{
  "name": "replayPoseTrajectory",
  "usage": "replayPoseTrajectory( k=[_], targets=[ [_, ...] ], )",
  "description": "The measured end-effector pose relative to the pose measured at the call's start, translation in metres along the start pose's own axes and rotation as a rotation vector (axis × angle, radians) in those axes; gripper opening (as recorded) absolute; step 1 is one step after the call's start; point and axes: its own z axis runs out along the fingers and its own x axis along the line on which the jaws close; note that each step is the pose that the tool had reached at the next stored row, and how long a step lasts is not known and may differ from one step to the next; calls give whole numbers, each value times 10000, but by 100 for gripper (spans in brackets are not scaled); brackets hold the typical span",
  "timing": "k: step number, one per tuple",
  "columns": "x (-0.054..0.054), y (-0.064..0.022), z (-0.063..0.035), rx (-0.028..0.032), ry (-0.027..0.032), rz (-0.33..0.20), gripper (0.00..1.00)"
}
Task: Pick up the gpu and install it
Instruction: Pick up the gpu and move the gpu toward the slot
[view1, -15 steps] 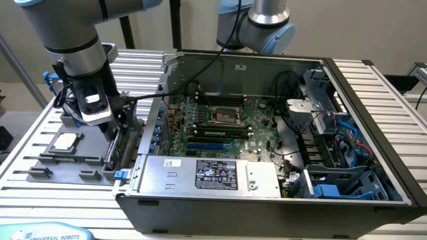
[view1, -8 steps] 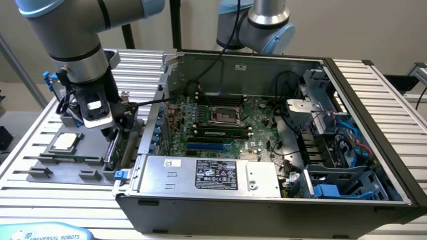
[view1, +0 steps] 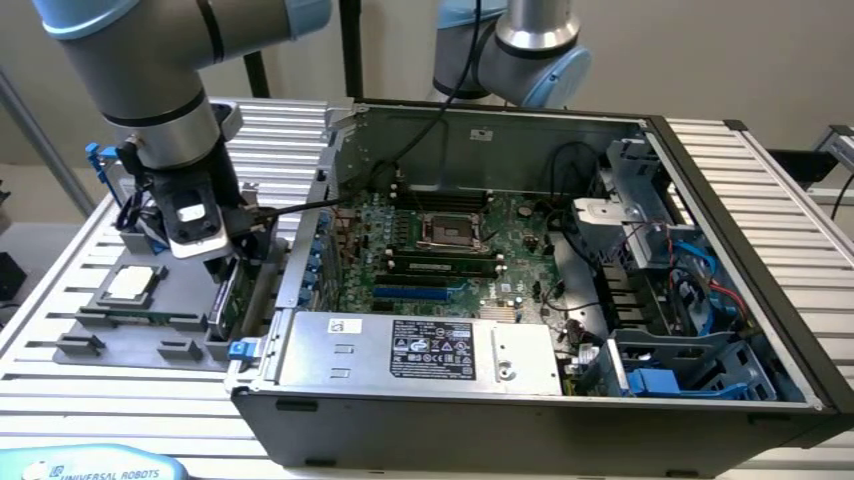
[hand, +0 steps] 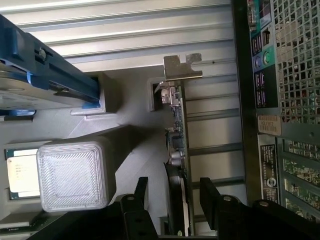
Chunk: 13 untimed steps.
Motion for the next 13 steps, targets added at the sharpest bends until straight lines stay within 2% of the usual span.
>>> replayPoseTrajectory(
  k=[13],
  targets=[
    [-6, -7, 4, 35, -3, 0, 54]
  ],
)
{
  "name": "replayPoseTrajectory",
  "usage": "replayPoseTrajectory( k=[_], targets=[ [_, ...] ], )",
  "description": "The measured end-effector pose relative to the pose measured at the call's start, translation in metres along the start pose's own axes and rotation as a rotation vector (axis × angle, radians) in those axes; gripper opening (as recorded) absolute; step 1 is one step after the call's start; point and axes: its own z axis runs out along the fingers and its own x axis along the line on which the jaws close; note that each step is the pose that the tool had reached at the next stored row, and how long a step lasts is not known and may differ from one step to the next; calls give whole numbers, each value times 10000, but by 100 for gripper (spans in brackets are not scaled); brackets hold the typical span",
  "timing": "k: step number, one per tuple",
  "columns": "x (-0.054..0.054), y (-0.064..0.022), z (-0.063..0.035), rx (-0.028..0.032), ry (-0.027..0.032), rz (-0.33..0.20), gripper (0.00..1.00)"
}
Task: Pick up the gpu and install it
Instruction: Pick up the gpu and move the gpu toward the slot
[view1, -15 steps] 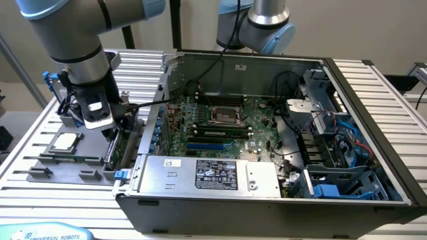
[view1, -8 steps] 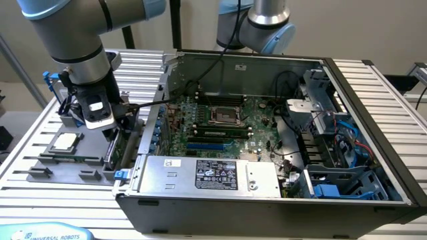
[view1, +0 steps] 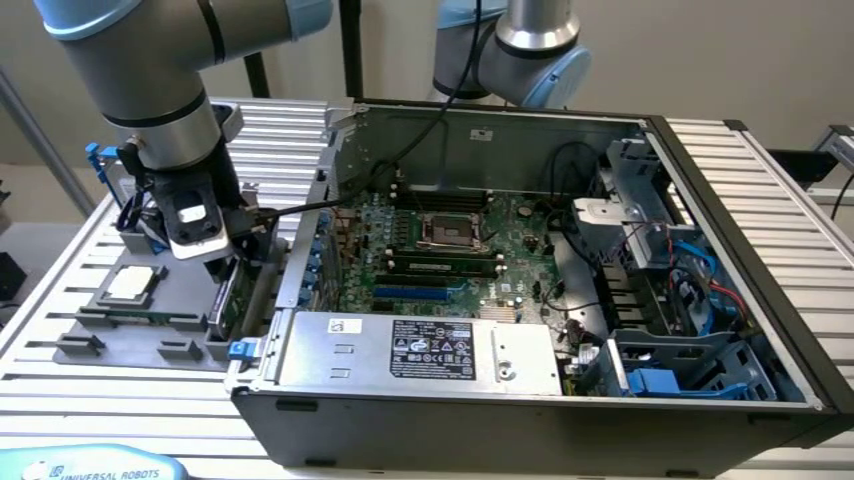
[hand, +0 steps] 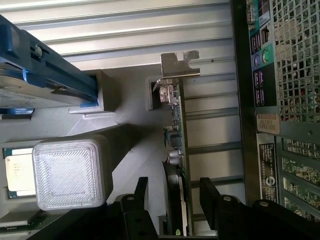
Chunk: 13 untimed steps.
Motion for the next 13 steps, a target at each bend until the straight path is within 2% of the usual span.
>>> replayPoseTrajectory(
  k=[5, 6, 9, 10, 11, 12, 13],
  targets=[
    [0, 0, 1, -2, -1, 0, 52],
    [0, -1, 1, -1, -1, 0, 45],
    [0, -1, 1, -1, -1, 0, 43],
    [0, -1, 1, -1, -1, 0, 36],
    [0, -1, 1, -2, -1, 0, 36],
    [0, -1, 1, -1, 0, 0, 29],
    [0, -1, 1, -1, 0, 0, 29]
  ],
)
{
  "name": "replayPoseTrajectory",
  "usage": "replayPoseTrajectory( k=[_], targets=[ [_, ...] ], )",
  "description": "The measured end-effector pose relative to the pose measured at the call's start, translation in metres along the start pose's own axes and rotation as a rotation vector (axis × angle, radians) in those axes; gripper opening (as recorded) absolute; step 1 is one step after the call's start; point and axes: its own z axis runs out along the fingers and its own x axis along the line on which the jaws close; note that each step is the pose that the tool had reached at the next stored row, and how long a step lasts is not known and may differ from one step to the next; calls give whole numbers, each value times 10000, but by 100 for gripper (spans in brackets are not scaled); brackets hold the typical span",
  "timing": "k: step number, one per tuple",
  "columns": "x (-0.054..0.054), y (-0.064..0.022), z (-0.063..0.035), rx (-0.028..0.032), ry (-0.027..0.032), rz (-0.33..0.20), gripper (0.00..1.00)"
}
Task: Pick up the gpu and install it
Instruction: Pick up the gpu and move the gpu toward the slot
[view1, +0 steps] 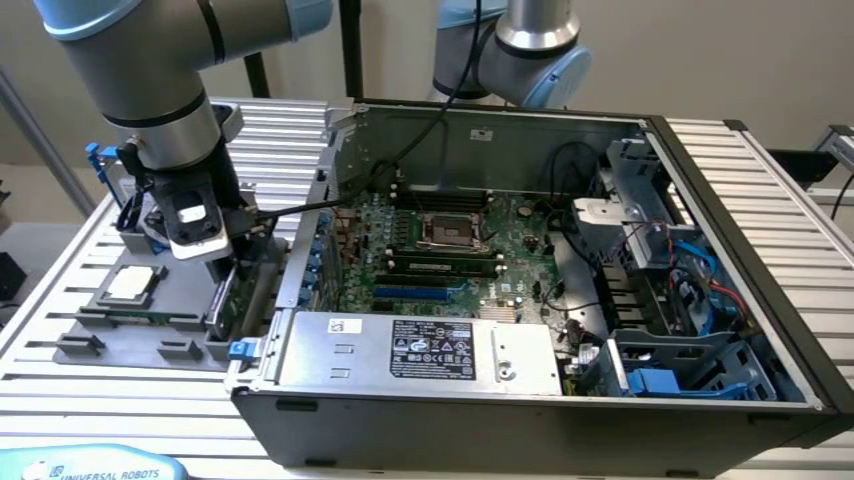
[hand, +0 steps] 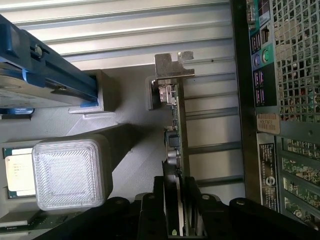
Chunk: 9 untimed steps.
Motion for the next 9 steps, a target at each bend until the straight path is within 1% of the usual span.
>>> replayPoseTrajectory(
  k=[1, 9],
  targets=[
    [0, 0, 0, 1, -1, -1, 27],
    [3, -1, 1, 0, 21, -72, 27]
  ],
)
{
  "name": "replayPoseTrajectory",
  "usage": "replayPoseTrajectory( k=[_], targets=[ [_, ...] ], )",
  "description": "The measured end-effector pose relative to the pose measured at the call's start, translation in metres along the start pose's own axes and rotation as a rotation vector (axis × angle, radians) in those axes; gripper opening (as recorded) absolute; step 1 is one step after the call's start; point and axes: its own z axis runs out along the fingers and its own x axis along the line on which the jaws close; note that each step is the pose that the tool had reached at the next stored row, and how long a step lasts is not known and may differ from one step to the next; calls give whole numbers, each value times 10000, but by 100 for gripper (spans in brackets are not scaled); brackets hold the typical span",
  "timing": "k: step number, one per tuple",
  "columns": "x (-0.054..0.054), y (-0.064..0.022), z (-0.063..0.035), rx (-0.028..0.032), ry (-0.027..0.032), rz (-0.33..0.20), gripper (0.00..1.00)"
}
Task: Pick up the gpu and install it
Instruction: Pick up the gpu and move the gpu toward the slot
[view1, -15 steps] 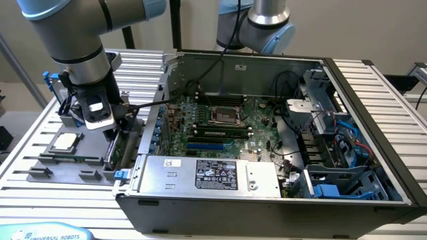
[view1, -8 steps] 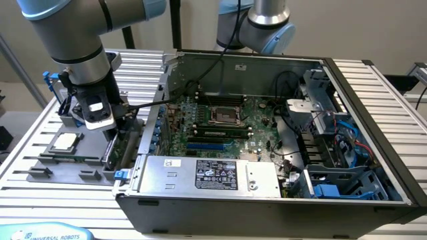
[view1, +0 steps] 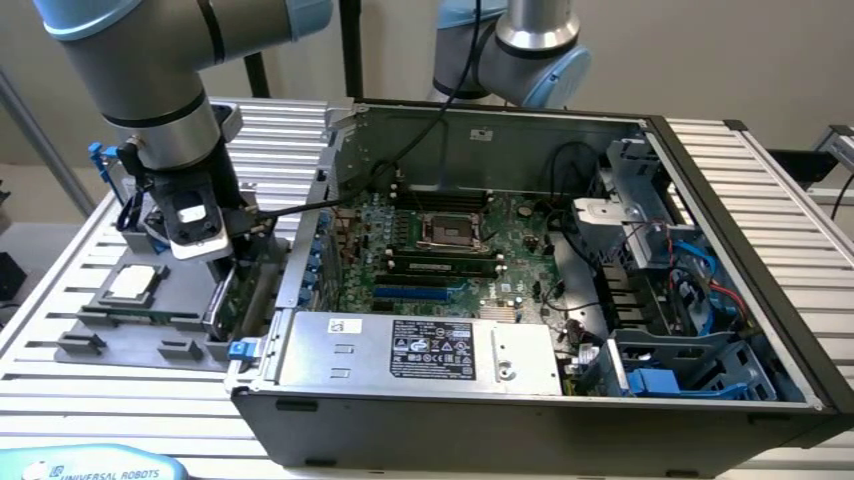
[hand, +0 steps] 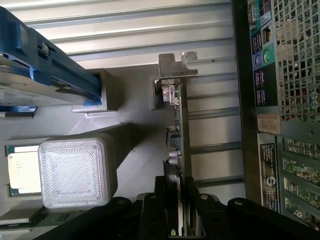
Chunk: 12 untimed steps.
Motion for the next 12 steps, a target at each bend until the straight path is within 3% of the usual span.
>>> replayPoseTrajectory(
  k=[12],
  targets=[
    [15, -2, -2, -14, 99, -1145, 27]
  ],
)
